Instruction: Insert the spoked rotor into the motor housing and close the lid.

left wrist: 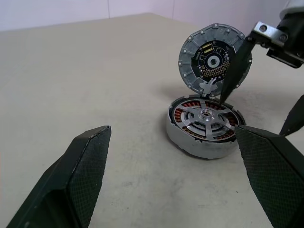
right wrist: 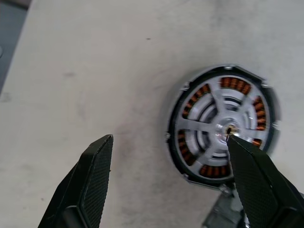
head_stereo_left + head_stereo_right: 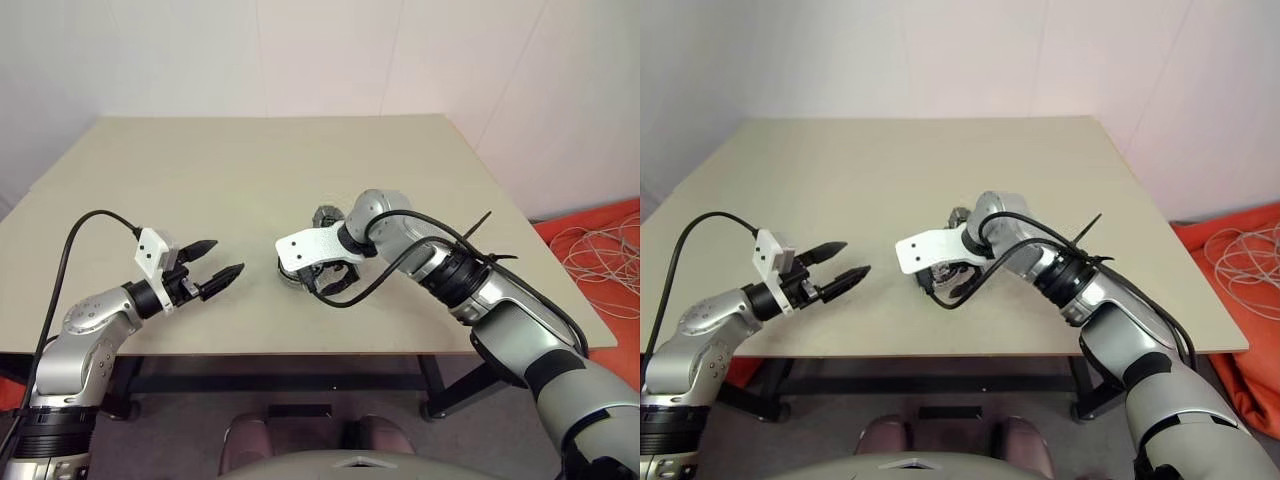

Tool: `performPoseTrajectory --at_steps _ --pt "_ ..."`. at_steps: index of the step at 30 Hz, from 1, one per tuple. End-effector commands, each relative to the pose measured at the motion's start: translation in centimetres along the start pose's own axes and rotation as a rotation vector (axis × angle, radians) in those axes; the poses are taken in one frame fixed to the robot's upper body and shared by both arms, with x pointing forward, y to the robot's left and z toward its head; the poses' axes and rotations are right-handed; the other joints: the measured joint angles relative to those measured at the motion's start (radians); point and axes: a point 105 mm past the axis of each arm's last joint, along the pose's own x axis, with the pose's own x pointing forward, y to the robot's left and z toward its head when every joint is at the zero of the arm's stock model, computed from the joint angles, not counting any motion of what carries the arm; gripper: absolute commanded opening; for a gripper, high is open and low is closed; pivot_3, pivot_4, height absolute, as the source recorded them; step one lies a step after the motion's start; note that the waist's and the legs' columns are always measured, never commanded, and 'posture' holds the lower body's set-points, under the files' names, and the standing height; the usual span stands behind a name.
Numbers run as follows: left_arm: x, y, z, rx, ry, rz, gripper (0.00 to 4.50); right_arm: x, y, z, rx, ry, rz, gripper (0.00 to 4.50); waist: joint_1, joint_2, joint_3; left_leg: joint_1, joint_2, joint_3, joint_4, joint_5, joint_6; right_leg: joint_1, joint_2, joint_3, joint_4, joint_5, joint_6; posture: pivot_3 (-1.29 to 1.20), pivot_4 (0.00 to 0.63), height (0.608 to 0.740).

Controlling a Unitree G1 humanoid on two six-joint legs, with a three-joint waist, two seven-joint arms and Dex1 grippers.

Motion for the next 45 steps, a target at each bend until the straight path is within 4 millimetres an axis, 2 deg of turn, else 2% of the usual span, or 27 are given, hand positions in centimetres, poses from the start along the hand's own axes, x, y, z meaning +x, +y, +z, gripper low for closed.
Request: performPoseTrajectory --at_steps 1,11,14,23,25,33,39,45 --pt "0.1 -0.2 1.1 0.041 -0.035 -0.008 4.40 -0.3 -0.3 -0.1 -0.014 0.021 0.003 4.34 0.000 0.000 0.000 0.000 0.000 0.000 0.000 0.000 0.000 0.000 0.000 0.000 0.000 0.000 0.000 0.00 0.000 0.740" --pt "0.0 -0.1 1.0 0.044 -0.036 -0.009 4.40 0.9 -0.3 -0.6 -0.012 0.059 0.050 4.34 -0.002 0.000 0.000 0.000 0.000 0.000 0.000 0.000 0.000 0.000 0.000 0.000 0.001 0.000 0.000 0.00 0.000 0.740" --pt "0.0 -0.2 1.0 0.044 -0.037 -0.008 4.40 1.3 -0.2 -0.7 -0.014 0.069 0.070 3.69 -0.003 0.000 0.000 0.000 0.000 0.000 0.000 0.000 0.000 0.001 0.000 0.000 0.001 0.000 0.000 0.00 0.000 0.740" --pt "-0.1 -0.2 0.8 0.045 -0.043 0.001 4.40 2.2 -0.7 -0.7 0.032 0.083 0.054 0.50 -0.003 -0.001 0.000 0.001 0.000 0.000 0.000 0.000 0.000 0.002 0.000 0.000 0.001 0.000 0.001 0.00 0.000 0.740" --pt "-0.2 -0.2 0.8 0.045 -0.043 0.001 4.40 2.3 -1.1 -0.9 0.018 0.118 0.018 0.02 -0.003 -0.001 -0.001 0.001 0.000 0.000 0.000 0.000 0.000 0.004 0.000 0.000 0.001 0.000 0.001 0.00 0.000 0.740" --pt "-0.2 -0.2 0.6 0.041 -0.043 0.004 4.40 2.6 -1.5 -0.2 0.086 0.094 -0.018 0.02 -0.006 -0.001 0.000 0.005 0.000 0.000 0.000 0.000 0.000 0.004 0.000 0.000 0.000 -0.001 0.001 0.00 0.000 0.740" --pt "-0.1 -0.2 0.6 0.038 -0.044 0.002 4.40 2.4 -3.2 1.8 0.314 -0.002 -0.101 0.02 -0.008 -0.001 0.000 0.010 0.000 -0.001 0.000 0.000 0.000 0.004 0.001 0.000 0.000 -0.001 0.002 0.00 0.000 0.740" --pt "0.1 -0.3 0.8 0.040 -0.047 -0.003 4.40 2.1 -4.3 2.9 0.464 -0.057 -0.119 0.02 -0.016 0.000 0.002 0.016 0.000 -0.004 0.000 0.000 -0.001 0.002 0.001 -0.004 -0.002 -0.001 0.002 0.00 0.000 0.740"
